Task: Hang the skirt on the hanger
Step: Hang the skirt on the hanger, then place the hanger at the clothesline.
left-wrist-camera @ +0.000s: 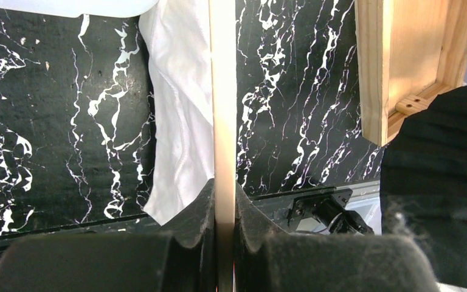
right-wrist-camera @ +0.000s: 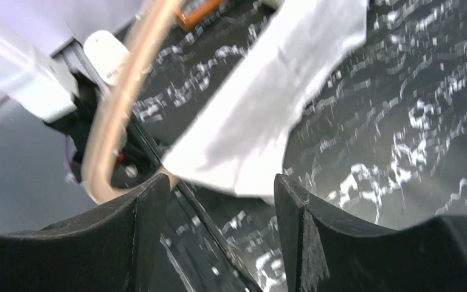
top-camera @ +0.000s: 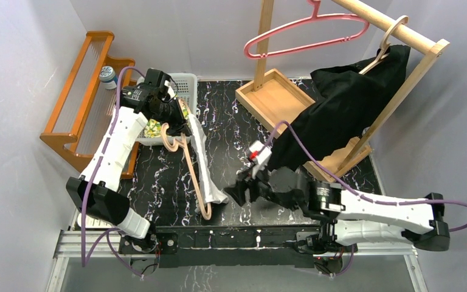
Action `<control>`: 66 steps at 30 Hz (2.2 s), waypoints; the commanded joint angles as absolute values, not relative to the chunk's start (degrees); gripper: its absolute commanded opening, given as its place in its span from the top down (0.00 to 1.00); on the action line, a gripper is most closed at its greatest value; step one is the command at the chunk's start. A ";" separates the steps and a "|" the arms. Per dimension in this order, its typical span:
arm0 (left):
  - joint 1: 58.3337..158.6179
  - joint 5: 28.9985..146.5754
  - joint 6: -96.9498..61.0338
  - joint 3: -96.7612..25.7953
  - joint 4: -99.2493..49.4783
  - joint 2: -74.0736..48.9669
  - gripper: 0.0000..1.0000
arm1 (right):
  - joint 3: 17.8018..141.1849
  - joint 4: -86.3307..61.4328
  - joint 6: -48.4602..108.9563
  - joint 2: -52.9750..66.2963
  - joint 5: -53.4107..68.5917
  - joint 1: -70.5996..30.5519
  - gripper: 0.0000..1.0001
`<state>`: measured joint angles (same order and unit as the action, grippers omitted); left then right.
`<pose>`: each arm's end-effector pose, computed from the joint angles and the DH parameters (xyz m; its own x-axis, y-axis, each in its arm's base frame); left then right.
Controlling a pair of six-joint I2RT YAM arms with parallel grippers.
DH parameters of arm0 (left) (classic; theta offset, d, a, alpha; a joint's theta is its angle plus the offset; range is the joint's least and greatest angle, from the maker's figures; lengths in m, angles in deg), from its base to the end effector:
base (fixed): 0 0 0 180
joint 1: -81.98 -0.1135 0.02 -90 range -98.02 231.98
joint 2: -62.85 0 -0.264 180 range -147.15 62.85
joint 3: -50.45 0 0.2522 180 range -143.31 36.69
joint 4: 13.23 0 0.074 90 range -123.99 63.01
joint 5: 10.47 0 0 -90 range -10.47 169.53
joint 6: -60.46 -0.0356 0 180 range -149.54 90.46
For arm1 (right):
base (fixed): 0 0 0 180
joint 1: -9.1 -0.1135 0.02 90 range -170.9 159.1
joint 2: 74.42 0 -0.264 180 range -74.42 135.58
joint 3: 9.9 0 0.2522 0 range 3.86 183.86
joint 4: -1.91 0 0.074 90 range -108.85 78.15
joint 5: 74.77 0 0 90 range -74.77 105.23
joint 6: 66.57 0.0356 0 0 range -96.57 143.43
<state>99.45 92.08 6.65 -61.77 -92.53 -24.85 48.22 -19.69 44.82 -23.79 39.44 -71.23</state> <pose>0.2853 -0.0979 0.3931 -0.8725 -0.3296 -0.3606 -0.1272 0.8659 -0.4838 0.0490 0.2005 0.3245 -0.3417 -0.0249 -0.9395 -0.7600 0.5953 0.2606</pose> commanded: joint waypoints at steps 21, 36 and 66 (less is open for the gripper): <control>99.35 88.47 15.97 -62.63 -84.85 -26.69 1.00 | 83.88 -39.25 46.70 7.16 51.99 -71.40 0.32; 99.07 90.33 17.75 -60.61 -84.33 -26.69 1.00 | 74.80 -37.25 45.76 7.62 56.26 -71.45 0.60; 94.28 73.52 5.03 -68.97 -76.38 -18.76 0.26 | 81.17 -66.43 60.51 -8.63 54.54 -71.09 1.00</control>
